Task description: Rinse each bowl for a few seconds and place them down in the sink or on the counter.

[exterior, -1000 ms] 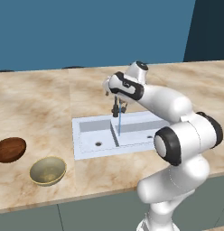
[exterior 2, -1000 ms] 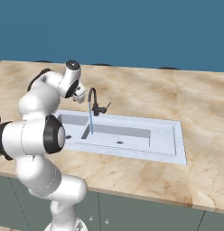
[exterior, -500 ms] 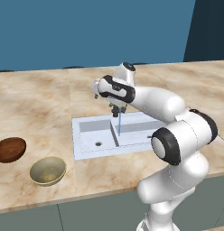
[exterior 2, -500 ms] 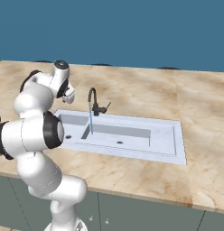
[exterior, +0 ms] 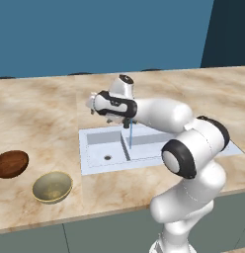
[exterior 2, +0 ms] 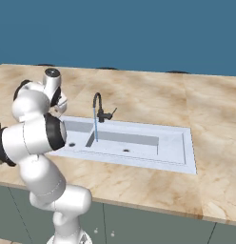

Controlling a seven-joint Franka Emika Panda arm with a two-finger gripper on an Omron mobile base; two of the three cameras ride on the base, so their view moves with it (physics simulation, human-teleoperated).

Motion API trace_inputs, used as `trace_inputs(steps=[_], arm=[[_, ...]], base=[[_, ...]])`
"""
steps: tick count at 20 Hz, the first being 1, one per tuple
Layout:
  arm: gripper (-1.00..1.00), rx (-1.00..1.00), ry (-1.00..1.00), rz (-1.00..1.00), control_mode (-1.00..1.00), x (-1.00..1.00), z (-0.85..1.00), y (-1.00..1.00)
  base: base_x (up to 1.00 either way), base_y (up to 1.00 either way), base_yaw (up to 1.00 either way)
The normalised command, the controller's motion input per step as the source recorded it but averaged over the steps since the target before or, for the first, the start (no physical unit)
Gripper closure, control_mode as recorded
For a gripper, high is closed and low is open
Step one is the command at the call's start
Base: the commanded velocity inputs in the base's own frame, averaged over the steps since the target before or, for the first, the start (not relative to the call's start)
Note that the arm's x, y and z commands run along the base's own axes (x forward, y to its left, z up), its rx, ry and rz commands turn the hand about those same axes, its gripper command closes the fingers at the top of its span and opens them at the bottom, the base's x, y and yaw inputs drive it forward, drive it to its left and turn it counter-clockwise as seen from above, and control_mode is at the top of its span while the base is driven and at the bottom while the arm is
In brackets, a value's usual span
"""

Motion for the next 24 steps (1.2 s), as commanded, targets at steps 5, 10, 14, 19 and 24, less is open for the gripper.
trace_inputs(steps=[5,10,14,19,24], arm=[[-1.00,0.00,0.05,0.00,-1.00,-0.15,-0.16,0.53],[-1.00,0.00,0.11,0.00,-1.00,-0.02,-0.11,0.49],[-1.00,0.00,0.10,0.00,-1.00,0.00,-0.11,0.54],[-1.00,0.00,0.10,0.00,-1.00,0.00,-0.04,0.63],[-1.00,0.00,0.08,0.00,-1.00,-0.01,-0.04,0.61]], base=[[0.00,0.00,0.00],[0.00,0.00,0.00],[0.00,0.00,0.00],[0.00,0.00,0.00],[0.00,0.00,0.00]])
